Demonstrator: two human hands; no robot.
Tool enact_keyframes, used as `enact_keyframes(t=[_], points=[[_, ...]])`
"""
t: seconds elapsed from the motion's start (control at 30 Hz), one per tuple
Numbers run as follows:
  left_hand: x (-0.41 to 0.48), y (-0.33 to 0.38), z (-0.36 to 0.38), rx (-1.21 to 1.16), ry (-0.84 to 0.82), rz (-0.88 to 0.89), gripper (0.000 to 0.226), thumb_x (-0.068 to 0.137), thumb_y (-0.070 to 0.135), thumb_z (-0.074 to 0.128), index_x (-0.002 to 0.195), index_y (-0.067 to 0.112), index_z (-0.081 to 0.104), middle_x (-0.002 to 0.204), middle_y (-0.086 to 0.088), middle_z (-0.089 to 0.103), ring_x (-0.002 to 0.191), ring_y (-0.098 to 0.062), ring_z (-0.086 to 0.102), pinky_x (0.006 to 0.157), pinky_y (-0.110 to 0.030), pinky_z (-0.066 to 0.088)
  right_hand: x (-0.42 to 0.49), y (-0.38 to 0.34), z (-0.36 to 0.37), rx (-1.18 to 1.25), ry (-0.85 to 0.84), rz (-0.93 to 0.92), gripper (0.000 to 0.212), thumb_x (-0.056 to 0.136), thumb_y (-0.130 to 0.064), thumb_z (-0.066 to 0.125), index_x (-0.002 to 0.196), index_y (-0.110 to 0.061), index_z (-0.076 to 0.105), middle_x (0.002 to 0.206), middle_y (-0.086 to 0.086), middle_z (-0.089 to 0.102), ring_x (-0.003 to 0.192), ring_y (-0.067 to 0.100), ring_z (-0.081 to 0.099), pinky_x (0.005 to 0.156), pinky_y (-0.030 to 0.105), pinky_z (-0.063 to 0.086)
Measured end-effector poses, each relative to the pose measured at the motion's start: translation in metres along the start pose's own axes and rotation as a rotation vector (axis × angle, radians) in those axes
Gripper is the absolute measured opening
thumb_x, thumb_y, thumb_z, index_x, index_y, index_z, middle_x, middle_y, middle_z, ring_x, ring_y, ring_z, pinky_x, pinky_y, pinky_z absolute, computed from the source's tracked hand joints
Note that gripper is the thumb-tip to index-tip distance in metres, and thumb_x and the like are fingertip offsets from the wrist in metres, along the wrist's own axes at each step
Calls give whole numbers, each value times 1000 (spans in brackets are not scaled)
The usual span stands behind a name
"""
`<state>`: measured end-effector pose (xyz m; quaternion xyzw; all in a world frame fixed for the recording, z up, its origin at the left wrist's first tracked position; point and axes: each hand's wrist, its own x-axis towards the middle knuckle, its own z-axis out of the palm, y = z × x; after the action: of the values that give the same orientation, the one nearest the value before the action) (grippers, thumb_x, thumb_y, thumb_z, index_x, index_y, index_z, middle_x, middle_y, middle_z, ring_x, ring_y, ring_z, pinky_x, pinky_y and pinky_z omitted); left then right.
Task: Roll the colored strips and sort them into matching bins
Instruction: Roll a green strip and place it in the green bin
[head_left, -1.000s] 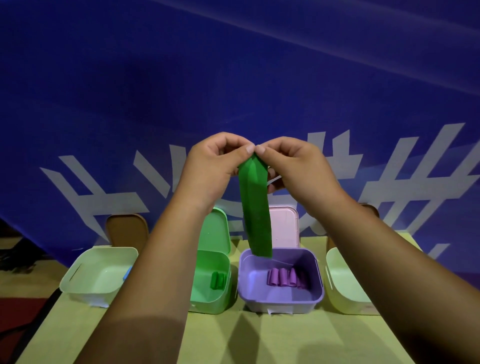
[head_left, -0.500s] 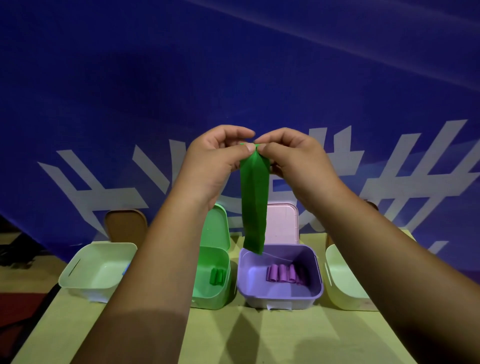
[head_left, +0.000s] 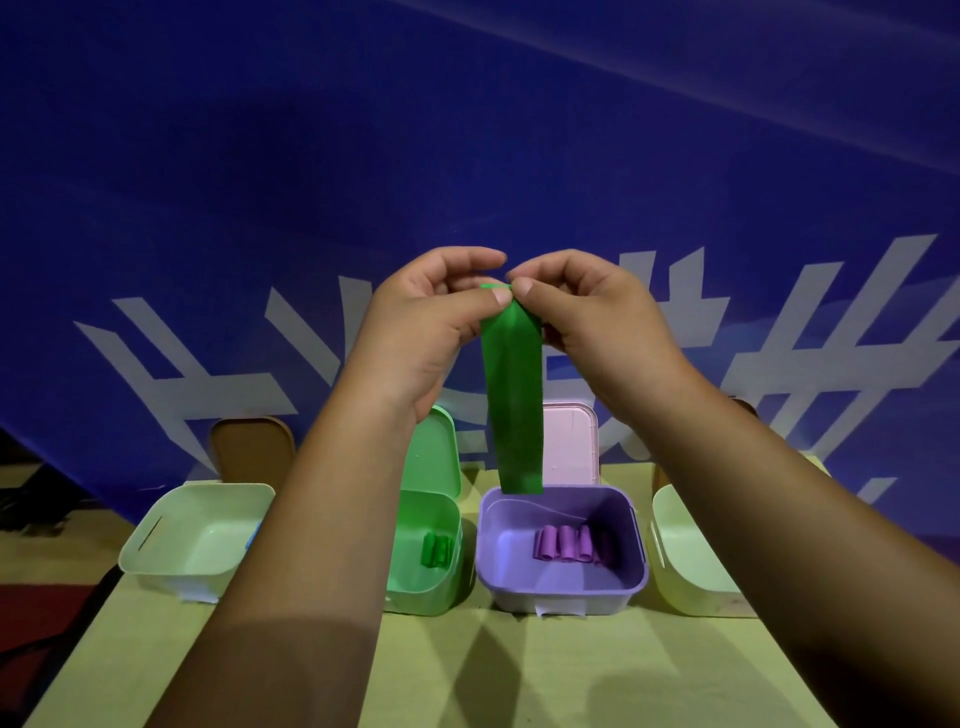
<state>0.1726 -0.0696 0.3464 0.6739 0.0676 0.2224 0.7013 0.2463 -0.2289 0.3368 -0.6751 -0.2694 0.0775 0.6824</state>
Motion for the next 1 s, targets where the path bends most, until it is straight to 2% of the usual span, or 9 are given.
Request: enact_keyframes(t=[0.17,0.3,0.5,0.63,0.8,0.87,0.93,1.0], points=[[-2,0,1,-60,-8,-20,31,93,-8,74,120,6,73,100,-10,78,96,-22,78,89,-34,62,2,-2,-2,43,-23,-16,14,101,-11,71,112,-17,76,106,23,74,105,42,73,96,61,60],[-5,2,1,-83,-14,-29,31,92,-5,77,122,4,73,102,-9,78,101,-22,77,94,-36,63,3,-1,-2,59,-35,-34,17,100,-8,71,113,-17,76,104,28,68,104,47,70,95,62,59],[-5,0,2,-28,35,-37,17,96,7,78,113,5,77,108,-18,80,105,-33,80,99,-46,64,4,-1,-5,37,-53,-52,20,101,-8,71,115,-20,75,107,23,70,105,37,72,94,50,64],[-2,3,2,17,58,-11,15,94,4,79,109,7,78,106,-18,80,104,-34,80,97,-46,64,7,0,-6,68,-46,-26,21,99,-7,72,117,-18,75,99,13,72,94,24,74,92,42,65],[0,6,7,-6,81,34,18,91,-2,80,106,10,78,97,-9,79,97,-25,78,97,-42,64,8,0,-6,204,-61,34,18,101,-17,73,117,-9,74,101,11,77,92,21,77,82,31,61],[0,7,7,-25,94,47,20,91,-3,80,105,10,77,97,-9,78,97,-25,77,96,-41,64,8,-1,-8,214,-67,23,19,103,-18,71,117,-6,74,93,7,77,85,16,76,78,26,60],[-1,8,7,-46,92,47,22,90,-6,79,105,9,76,97,-9,78,97,-24,76,95,-39,63,8,-2,-10,191,-50,6,16,103,-16,71,116,-7,74,86,2,75,79,11,74,75,25,59],[-2,8,8,-68,85,35,24,90,-7,79,107,9,76,98,-8,77,98,-23,76,92,-36,63,10,-3,-10,159,-31,-14,12,101,-14,73,113,-12,75,89,4,76,82,14,74,76,27,60]])
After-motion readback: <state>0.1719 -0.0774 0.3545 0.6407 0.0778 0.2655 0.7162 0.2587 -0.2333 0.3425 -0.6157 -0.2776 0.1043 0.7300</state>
